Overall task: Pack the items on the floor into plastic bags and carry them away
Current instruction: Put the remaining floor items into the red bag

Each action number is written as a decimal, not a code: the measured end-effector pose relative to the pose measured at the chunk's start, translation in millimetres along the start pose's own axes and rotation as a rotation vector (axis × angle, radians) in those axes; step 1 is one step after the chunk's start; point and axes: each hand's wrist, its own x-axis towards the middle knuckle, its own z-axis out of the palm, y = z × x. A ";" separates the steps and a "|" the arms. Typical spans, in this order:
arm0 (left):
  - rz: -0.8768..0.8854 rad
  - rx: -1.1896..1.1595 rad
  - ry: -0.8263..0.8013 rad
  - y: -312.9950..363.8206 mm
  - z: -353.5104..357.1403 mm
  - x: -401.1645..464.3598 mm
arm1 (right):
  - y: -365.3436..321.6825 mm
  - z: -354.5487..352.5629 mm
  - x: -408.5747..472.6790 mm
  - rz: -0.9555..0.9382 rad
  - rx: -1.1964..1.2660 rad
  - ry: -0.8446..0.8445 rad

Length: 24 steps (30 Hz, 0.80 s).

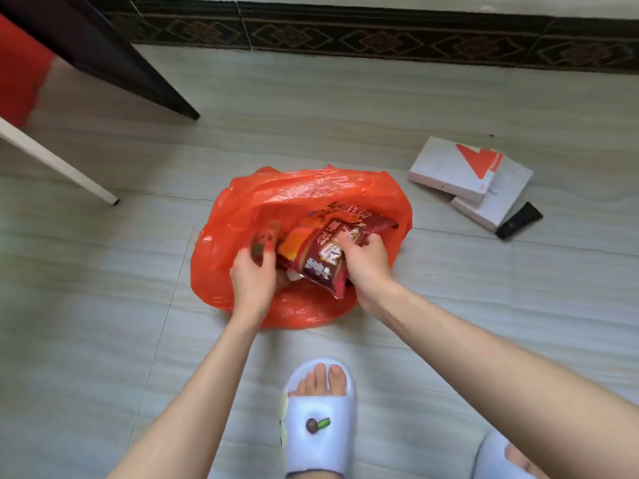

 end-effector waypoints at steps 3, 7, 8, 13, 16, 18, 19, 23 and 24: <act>0.183 -0.010 -0.241 -0.4 12.3 -9.0 | -0.3 3.7 0.8 -0.008 0.006 -0.020; 0.397 0.198 -0.365 -16.4 13.4 -27.7 | -7.0 -22.5 -3.4 -0.027 -0.030 -0.149; 0.407 0.242 -0.390 -20.7 11.1 -35.6 | -6.7 -33.0 -7.8 -0.037 -0.102 -0.170; 0.603 0.339 -0.417 -15.0 -1.0 -83.6 | -4.1 -106.7 -26.3 -0.124 -0.426 -0.097; 0.837 0.318 -0.432 14.1 4.1 -102.6 | -7.9 -153.6 -21.1 -0.138 -0.541 0.013; 0.939 0.297 -0.489 41.8 16.3 -106.5 | -12.1 -181.3 -6.0 -0.146 -0.620 0.090; 0.970 0.291 -0.528 56.0 26.0 -104.7 | -14.6 -194.8 3.2 -0.143 -0.660 0.124; 1.038 0.406 -0.606 113.5 83.5 -78.6 | -27.4 -237.0 43.5 -0.194 -0.862 0.216; 1.030 0.426 -0.602 126.1 101.0 -69.2 | -31.0 -244.1 54.1 -0.219 -0.925 0.225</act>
